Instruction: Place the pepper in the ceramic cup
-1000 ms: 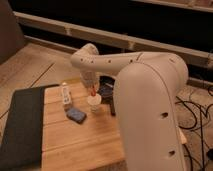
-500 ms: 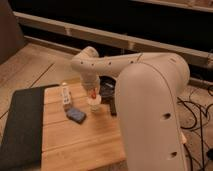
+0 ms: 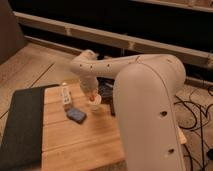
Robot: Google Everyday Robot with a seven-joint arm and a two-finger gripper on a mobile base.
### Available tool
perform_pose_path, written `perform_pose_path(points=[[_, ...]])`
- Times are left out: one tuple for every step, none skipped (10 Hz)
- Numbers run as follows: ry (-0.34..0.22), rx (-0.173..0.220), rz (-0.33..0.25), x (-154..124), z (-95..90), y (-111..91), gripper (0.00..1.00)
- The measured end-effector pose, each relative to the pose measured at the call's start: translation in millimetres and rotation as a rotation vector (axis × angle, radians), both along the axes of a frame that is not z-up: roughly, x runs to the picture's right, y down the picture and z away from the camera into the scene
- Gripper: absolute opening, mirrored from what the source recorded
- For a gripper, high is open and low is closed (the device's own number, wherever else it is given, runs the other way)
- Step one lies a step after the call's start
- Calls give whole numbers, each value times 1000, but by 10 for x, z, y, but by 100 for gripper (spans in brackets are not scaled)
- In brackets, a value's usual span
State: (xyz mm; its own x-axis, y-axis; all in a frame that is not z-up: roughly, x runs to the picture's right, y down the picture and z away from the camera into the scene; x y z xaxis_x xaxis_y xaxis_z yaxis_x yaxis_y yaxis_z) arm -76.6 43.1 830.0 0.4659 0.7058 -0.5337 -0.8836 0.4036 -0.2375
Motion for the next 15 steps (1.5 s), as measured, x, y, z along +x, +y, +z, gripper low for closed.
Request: perform_pose_path(points=[[4,-2,-3,23,9,11,0],[7,-4,-4,39,25,24,0],[10,-8,-6,56,50,38,0],[10,-11,-7,61,71,45,0],[9,-15,-8,60,100,55,0],[8,-16,-9,55,121,56,0],[6,-15,-13,46,141,53,0],[5,-14,-14,45,151,47,0],[6,-14,-15,51,161,47,0],[6,-14,-16,53,170,47,0],[5,-16,-15,49,180,55,3],[4,-19,-17,46,188,66,12],[2,-22,-18,42,195,81,23],[0,-26,-17,42,198,98,34],[-3,-31,-15,35,196,121,44]])
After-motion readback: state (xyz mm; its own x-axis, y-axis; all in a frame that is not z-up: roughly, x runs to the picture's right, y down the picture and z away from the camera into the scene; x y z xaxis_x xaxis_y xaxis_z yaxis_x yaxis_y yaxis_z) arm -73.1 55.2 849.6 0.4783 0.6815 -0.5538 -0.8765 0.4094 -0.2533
